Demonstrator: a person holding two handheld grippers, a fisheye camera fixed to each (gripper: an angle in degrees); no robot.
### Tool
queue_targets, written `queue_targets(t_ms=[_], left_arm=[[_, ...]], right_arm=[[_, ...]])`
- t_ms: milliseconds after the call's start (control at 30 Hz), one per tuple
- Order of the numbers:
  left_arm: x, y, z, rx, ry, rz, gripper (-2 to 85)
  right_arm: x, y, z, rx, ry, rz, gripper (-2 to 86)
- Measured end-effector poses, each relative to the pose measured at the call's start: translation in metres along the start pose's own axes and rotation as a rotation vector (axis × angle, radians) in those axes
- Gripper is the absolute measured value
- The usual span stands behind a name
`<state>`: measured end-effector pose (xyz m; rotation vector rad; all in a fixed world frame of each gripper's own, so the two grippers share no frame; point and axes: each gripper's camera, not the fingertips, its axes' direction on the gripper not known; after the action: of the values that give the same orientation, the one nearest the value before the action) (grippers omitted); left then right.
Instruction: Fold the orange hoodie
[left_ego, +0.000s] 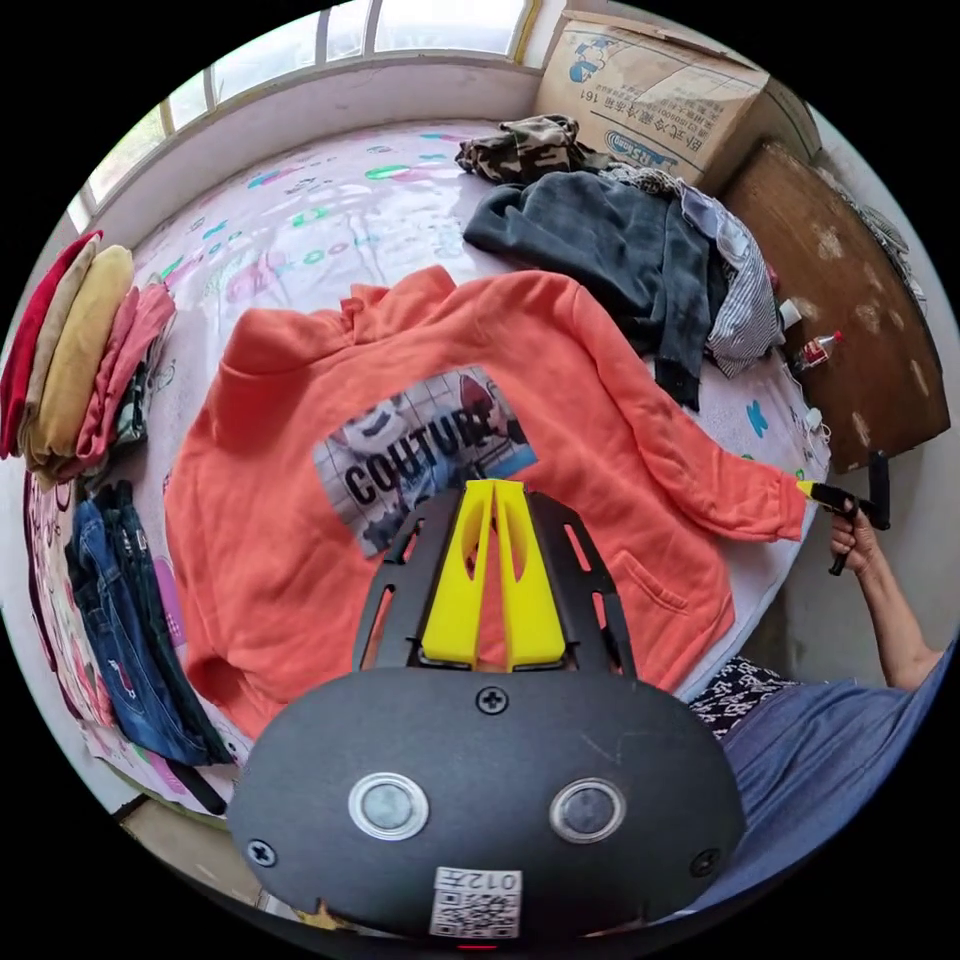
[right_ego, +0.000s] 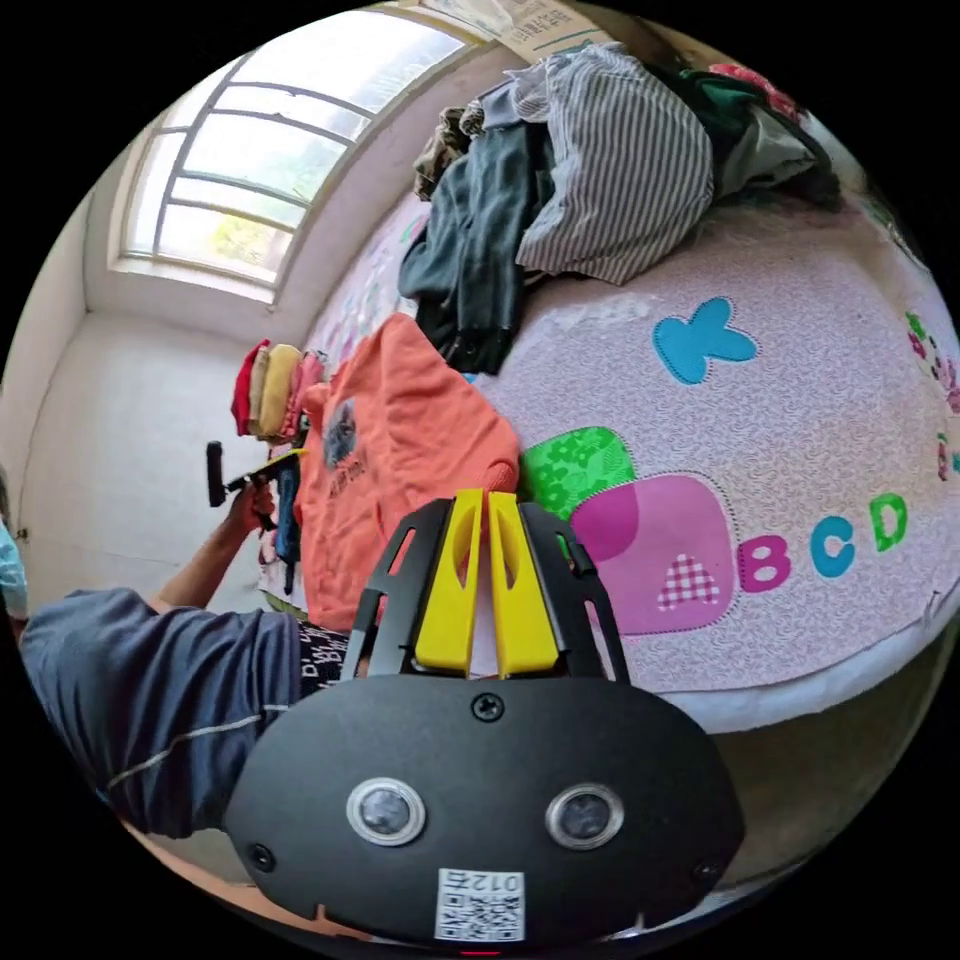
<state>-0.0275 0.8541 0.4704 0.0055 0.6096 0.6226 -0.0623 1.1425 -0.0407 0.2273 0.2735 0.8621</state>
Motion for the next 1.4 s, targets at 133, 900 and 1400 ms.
queue_targets(t_ms=[133,900,1400], left_arm=[[-0.079,-0.051,-0.019,0.117,-0.131,-0.143,1.3],[-0.13,-0.009,0.03,0.082,0.138,0.108,5.8],[0.071,0.234,0.066,0.342,-0.519,0.543,4.6]], right_arm=[[0.018,0.008,0.057,-0.116,0.06,-0.008,0.7],[-0.178,-0.222,0.366,-0.017,-0.07,-0.387,4.1],[-0.457,-0.415,0.826,-0.735,-0.087,-0.7,12.9]])
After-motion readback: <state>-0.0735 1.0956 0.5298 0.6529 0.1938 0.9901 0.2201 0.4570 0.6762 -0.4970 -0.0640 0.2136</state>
